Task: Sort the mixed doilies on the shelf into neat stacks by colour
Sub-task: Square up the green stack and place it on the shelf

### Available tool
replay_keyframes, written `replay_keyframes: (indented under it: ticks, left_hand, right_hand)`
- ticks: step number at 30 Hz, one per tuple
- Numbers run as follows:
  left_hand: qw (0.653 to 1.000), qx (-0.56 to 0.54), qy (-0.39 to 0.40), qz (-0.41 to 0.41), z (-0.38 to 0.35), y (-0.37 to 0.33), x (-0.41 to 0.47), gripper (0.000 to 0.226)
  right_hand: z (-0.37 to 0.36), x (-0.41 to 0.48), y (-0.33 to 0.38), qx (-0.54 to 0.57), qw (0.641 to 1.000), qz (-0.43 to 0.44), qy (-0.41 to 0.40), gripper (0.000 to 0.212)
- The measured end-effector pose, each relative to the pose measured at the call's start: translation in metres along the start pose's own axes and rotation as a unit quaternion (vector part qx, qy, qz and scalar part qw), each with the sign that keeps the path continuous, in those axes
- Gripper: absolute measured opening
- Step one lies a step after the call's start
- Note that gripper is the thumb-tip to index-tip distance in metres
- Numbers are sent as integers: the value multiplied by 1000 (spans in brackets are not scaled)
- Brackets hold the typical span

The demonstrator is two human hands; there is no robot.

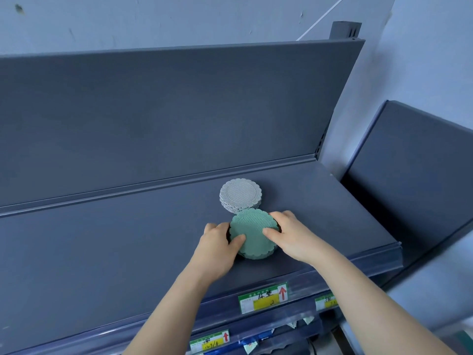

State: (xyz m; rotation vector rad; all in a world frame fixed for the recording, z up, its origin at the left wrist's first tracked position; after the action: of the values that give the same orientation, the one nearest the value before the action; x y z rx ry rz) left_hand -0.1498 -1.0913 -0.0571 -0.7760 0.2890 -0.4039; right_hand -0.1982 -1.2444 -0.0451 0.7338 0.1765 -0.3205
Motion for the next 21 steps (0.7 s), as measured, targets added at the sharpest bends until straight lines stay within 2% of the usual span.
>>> replay_keyframes:
  ticks: [5, 13, 17, 21]
  left_hand:
    - [1000, 17, -9, 7, 1, -1, 1, 32]
    - [1000, 22, -15, 1, 3, -3, -2, 30]
    - [992, 86, -87, -19, 31, -11, -12, 34]
    - [963, 207, -167, -39, 73, -15, -32, 33]
  right_hand:
    - [-3, 3, -3, -5, 1000, -17, -3, 52]
    - [4, 0, 1, -41, 998, -12, -38, 49]
    - [28, -13, 39, -101, 983, 81, -129, 41]
    - [19, -18, 98, -143, 964, 176, -142, 33]
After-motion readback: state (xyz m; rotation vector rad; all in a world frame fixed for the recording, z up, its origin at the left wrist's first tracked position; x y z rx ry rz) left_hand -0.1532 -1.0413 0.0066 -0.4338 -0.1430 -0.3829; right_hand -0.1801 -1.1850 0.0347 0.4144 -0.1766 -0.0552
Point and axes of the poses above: each hand's wrist, its own x-axis towards the middle knuckle, its own z-axis out of the back of the hand, y = z × x, the point moved 9 cm from there along x, towards the middle knuckle, and after that the axes turned 3 degrees about -z, right-handed, at the moved point
